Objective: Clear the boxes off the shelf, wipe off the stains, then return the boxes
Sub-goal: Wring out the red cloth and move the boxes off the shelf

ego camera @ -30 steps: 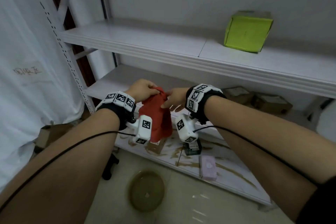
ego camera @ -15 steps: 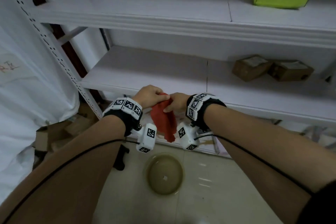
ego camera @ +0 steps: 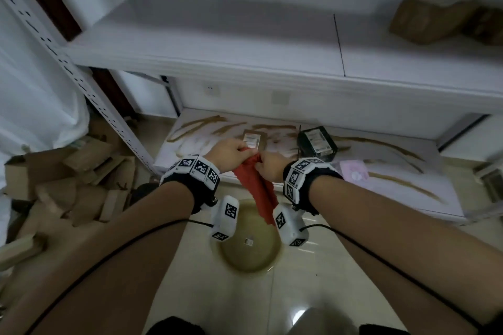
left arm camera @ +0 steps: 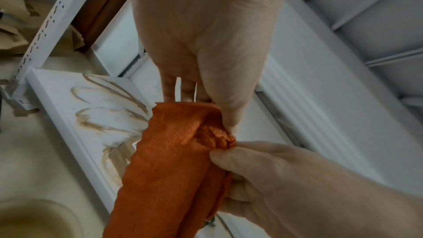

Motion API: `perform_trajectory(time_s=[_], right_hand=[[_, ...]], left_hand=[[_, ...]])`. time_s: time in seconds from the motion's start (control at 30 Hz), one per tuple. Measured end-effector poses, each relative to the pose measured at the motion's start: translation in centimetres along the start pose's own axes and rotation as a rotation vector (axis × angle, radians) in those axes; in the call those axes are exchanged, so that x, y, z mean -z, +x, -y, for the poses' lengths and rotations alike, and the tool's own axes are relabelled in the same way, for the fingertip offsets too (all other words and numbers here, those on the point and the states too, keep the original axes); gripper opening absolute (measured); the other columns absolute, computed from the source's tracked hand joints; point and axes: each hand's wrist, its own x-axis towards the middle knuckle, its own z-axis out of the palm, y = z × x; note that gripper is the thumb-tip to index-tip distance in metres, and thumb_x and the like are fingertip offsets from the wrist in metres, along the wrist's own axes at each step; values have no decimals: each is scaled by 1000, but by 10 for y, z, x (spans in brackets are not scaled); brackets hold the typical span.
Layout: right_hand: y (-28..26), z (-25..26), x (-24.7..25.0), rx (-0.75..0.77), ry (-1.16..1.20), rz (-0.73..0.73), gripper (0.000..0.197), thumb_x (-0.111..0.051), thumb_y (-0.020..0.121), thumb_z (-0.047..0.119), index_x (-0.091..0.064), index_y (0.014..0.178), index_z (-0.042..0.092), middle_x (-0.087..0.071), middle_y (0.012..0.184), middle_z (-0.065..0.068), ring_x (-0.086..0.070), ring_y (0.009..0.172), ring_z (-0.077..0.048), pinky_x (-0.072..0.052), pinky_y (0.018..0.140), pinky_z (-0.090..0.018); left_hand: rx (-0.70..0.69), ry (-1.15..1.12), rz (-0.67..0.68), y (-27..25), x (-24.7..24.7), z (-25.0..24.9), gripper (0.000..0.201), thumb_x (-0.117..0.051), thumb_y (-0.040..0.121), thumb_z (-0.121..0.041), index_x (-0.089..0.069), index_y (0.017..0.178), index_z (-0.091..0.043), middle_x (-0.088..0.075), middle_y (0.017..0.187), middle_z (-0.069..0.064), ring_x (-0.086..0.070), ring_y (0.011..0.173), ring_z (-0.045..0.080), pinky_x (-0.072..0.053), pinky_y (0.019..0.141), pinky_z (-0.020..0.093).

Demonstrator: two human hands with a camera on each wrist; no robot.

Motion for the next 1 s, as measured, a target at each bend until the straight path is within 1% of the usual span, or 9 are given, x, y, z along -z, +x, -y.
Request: perform_trajectory(time_s=[0.1, 0.17, 0.27, 0.37, 0.47, 0.57, 0.73, 0.93, 1.0], right_hand=[[22, -23, -31, -13, 17, -3, 34, -32, 101, 14, -48, 127, 0, -54, 129, -20, -52, 117, -31, -41, 88, -29], [38, -40, -52, -24, 4, -6, 34, -31, 101, 15, -47, 127, 0, -53, 130, -20, -52, 118, -31, -40, 87, -29], [61, -62, -85, -30, -18, 3, 34, -31, 102, 16, -46, 128, 1, -53, 130, -19, -52, 118, -31, -40, 88, -29], [84, -79, -118, -23, -9, 12, 32, -34, 100, 15, -50, 122, -1, -56, 126, -19, -53, 114, -31, -40, 82, -28], [98, -94, -146, 4, -33, 35, 31, -34, 100, 17, -54, 117, 1, -58, 117, -18, -55, 109, -30, -42, 84, -30], [99, -106, -167, 22, -63, 33, 24, -34, 100, 20, -53, 101, 6, -51, 98, -12, -49, 91, -23, -36, 76, -28], [73, -126, -189, 54, -46, -43, 22, -34, 100, 20, -51, 96, 6, -52, 97, -13, -46, 86, -22, -34, 73, -28], [32, -138, -180, 37, -58, -72, 31, -34, 101, 21, -57, 106, 1, -54, 96, -15, -51, 87, -24, -39, 67, -28], [25, -142, -169, 32, -37, -114, 33, -34, 101, 21, -59, 110, 0, -58, 100, -17, -55, 94, -28, -41, 75, -30]], left_hand=[[20, 13, 43, 26, -38, 34, 39, -56, 91, -42, -71, 92, -6, -70, 93, 10, -65, 89, 22, -52, 86, 36], [22, 9, 53, 39, -62, 54, 35, -57, 90, -43, -72, 98, -14, -71, 98, 5, -66, 92, 20, -53, 89, 36], [13, 46, 48, 54, -96, 77, 29, -57, 92, -38, -72, 95, -13, -70, 94, 5, -64, 88, 18, -50, 80, 28], [7, 41, 21, 62, -123, 98, 26, -58, 91, -33, -72, 93, -11, -72, 94, 8, -66, 85, 19, -53, 85, 34], [-2, 82, 10, 63, -146, 117, 26, -59, 91, -31, -72, 93, -8, -71, 96, 9, -66, 91, 21, -52, 88, 35], [-39, 182, -11, 58, -165, 125, 28, -57, 92, -32, -71, 97, -8, -69, 102, 8, -62, 95, 20, -47, 86, 32], [-128, 280, -30, 37, -187, 112, 28, -55, 94, -30, -71, 100, -8, -66, 96, 5, -54, 85, 12, -37, 72, 24], [-167, 176, -20, 24, -199, 86, 26, -60, 91, -29, -74, 94, -8, -72, 95, 9, -65, 86, 21, -52, 88, 36], [-185, 113, -17, 29, -198, 76, 25, -61, 90, -29, -74, 92, -7, -73, 92, 10, -66, 80, 23, -54, 86, 42]])
